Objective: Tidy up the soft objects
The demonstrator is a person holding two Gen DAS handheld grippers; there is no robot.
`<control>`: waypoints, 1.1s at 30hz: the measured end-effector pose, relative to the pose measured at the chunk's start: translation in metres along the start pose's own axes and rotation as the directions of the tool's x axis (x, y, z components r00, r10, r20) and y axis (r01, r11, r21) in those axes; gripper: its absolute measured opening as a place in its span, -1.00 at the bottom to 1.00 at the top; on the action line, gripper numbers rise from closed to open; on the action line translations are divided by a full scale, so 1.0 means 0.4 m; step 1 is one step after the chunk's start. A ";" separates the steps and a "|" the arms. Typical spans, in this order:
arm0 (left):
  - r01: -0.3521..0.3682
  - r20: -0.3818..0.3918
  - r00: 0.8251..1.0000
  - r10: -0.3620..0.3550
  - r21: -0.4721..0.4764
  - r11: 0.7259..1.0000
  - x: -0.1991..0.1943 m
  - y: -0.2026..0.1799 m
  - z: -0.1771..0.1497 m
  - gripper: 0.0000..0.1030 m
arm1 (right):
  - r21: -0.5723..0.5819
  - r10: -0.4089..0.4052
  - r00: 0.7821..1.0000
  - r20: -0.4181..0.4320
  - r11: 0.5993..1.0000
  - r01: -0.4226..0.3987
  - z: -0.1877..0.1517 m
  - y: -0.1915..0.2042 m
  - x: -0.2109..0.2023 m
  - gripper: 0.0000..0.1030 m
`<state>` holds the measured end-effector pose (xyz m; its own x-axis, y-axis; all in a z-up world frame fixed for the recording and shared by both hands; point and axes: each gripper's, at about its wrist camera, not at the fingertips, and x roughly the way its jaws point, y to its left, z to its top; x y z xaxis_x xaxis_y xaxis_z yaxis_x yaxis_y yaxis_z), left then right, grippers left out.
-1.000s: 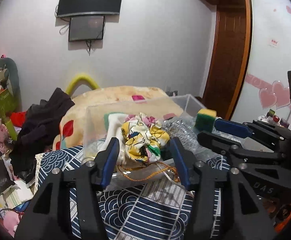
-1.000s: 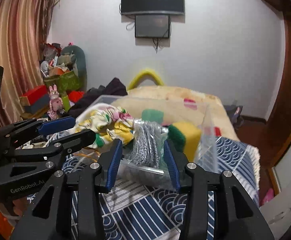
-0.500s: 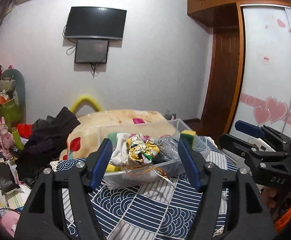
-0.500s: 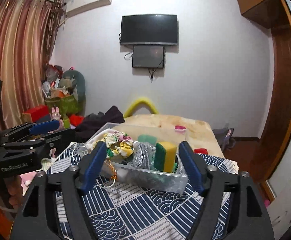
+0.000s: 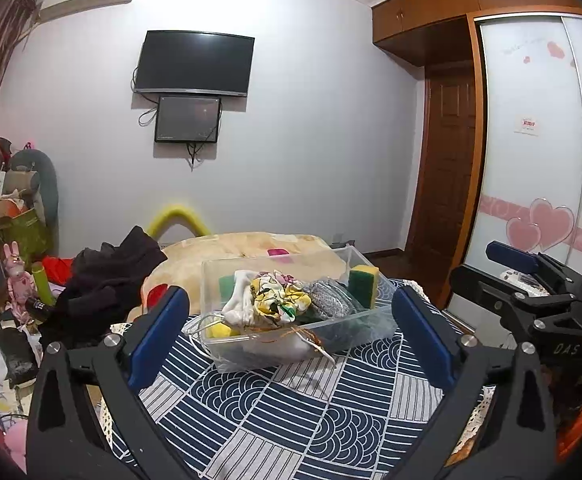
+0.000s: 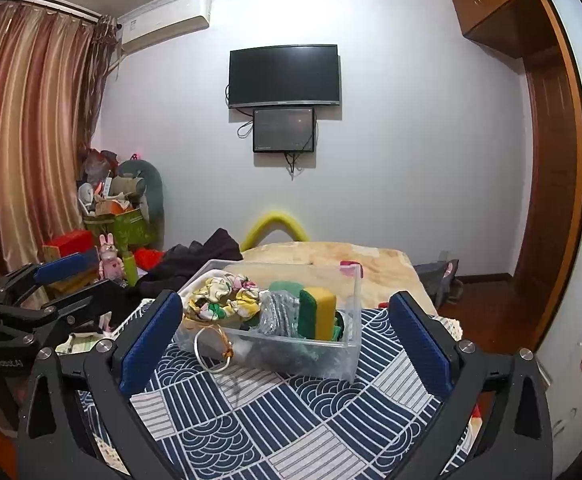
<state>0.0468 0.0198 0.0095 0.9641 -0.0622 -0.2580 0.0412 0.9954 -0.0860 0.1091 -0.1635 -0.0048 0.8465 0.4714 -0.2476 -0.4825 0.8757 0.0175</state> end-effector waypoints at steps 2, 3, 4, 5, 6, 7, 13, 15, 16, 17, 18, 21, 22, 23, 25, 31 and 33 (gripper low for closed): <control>-0.011 0.004 1.000 0.011 0.009 1.000 -0.003 -0.005 -0.002 0.99 | 0.001 0.000 1.000 -0.001 1.000 0.000 -0.002 0.000 -0.001 1.00; -0.013 0.005 1.000 0.013 0.013 1.000 -0.004 -0.007 -0.003 0.99 | 0.002 -0.002 1.000 0.000 1.000 0.002 -0.005 0.000 -0.003 1.00; -0.014 0.006 1.000 0.014 0.015 1.000 -0.004 -0.009 -0.004 0.99 | 0.003 -0.002 1.000 0.000 1.000 0.002 -0.007 0.002 -0.007 1.00; -0.015 0.008 1.000 0.014 0.015 1.000 -0.005 -0.009 -0.005 0.99 | 0.003 0.000 1.000 0.001 1.000 0.000 -0.006 0.001 -0.007 1.00; -0.016 0.010 1.000 0.016 0.014 1.000 -0.006 -0.009 -0.005 0.99 | 0.004 0.001 1.000 0.003 1.000 -0.001 -0.005 0.002 -0.008 1.00; -0.017 0.012 1.000 0.017 0.014 1.000 -0.006 -0.009 -0.005 0.99 | 0.004 0.001 1.000 0.005 1.000 -0.001 -0.004 0.003 -0.010 1.00; -0.022 0.017 1.000 0.022 0.018 1.000 -0.011 -0.011 -0.008 0.99 | 0.000 0.002 1.000 0.013 1.000 -0.002 -0.002 0.008 -0.018 1.00; -0.024 0.018 1.000 0.024 0.018 1.000 -0.012 -0.011 -0.009 0.99 | 0.000 0.003 1.000 0.014 1.000 -0.003 -0.002 0.010 -0.020 1.00; -0.026 0.019 1.000 0.025 0.018 1.000 -0.012 -0.011 -0.008 0.99 | -0.001 0.004 1.000 0.015 1.000 -0.004 -0.003 0.009 -0.021 1.00; -0.027 0.020 0.999 0.027 0.017 0.999 -0.014 -0.010 -0.008 0.99 | -0.001 0.004 1.000 0.016 1.000 -0.004 -0.003 0.009 -0.021 1.00; -0.027 0.020 0.999 0.026 0.016 1.000 -0.014 -0.011 -0.007 0.99 | -0.001 0.005 1.000 0.017 1.000 -0.005 -0.002 0.010 -0.023 1.00; -0.028 0.022 0.999 0.028 0.014 1.000 -0.018 -0.010 -0.005 0.99 | -0.003 0.005 1.000 0.019 1.000 -0.005 -0.001 0.011 -0.024 1.00; -0.029 0.023 0.999 0.028 0.013 1.000 -0.019 -0.010 -0.004 0.99 | -0.003 0.004 1.000 0.020 1.000 -0.004 0.000 0.011 -0.025 1.00; -0.029 0.023 0.999 0.028 0.012 1.000 -0.020 -0.010 -0.004 0.99 | -0.004 0.003 1.000 0.022 1.000 -0.003 -0.002 0.013 -0.027 1.00; -0.027 0.024 0.999 0.027 0.010 1.000 -0.021 -0.009 -0.003 1.00 | -0.006 0.003 1.000 0.024 1.000 -0.003 0.000 0.014 -0.028 1.00; -0.022 0.031 0.999 0.022 0.017 1.000 -0.026 -0.014 -0.001 0.99 | -0.012 0.002 1.000 0.028 1.000 -0.002 0.001 0.017 -0.031 1.00; -0.025 0.035 0.999 0.024 0.025 0.999 -0.027 -0.018 -0.001 0.99 | -0.013 0.001 1.000 0.028 1.000 -0.001 0.001 0.018 -0.031 1.00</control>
<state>0.0359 0.0132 0.0127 0.9735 -0.0356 -0.2257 0.0238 0.9982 -0.0552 0.0954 -0.1631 -0.0011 0.8519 0.4751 -0.2202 -0.4859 0.8740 0.0056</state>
